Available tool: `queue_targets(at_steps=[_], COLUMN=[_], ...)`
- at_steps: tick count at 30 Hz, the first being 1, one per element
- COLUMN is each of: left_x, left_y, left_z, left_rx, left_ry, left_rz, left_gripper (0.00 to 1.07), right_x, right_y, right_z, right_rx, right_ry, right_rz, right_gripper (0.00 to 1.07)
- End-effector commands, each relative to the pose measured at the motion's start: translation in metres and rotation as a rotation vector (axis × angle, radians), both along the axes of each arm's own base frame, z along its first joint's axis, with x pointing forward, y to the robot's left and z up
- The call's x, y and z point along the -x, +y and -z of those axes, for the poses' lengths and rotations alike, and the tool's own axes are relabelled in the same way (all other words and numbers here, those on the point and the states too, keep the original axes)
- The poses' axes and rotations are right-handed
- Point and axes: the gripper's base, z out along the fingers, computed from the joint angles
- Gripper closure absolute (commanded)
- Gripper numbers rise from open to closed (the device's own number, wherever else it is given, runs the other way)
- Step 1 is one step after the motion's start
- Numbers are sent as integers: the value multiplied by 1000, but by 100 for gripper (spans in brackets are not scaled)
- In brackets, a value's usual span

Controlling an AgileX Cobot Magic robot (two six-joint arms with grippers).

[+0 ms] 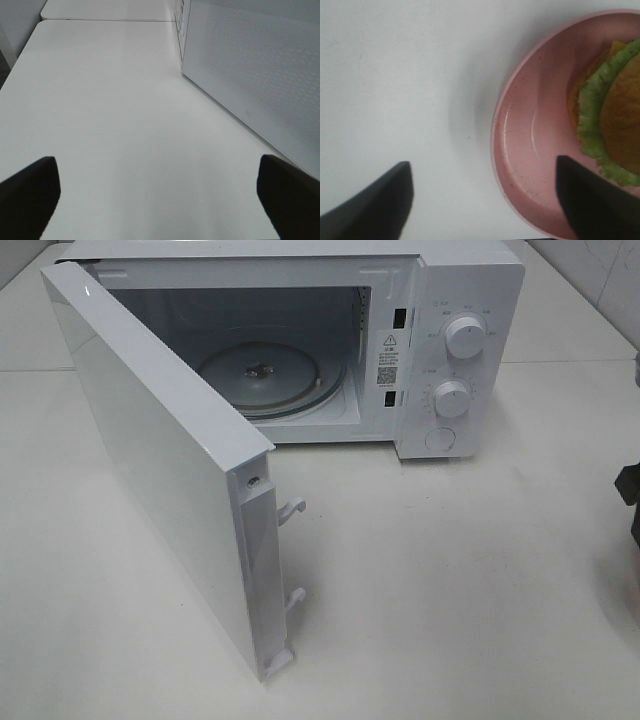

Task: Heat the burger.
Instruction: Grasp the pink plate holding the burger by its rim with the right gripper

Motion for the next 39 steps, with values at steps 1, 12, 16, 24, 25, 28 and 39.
queue_targets(at_steps=[1,12,16,24,25,28,39], left_x=[2,2,2,2,2,2,2], left_y=[0,0,0,0,0,0,0], left_z=[-1,-1,-1,-1,-1,-1,-1], left_rx=[-1,-1,-1,-1,-1,-1,-1], left_ry=[-26,-26,-26,-26,-26,-26,-26], left_rz=[0,0,0,0,0,0,0], left_gripper=[6,6,6,6,6,6,6], right_x=[0,-4,2,9,9,11,11], right_y=[-3,-7,-6,-4,-4,-4,-21], right_z=[-2,-1,14,32,32,34,34], right_rx=[30,77,65,47,47,48,41], right_ry=[-11,-55,-61,-95,-95,-97,-103], right_rz=[-25,-51,-61,-84,-84,-86,14], right_gripper=[7,9,12,16,16,17,20])
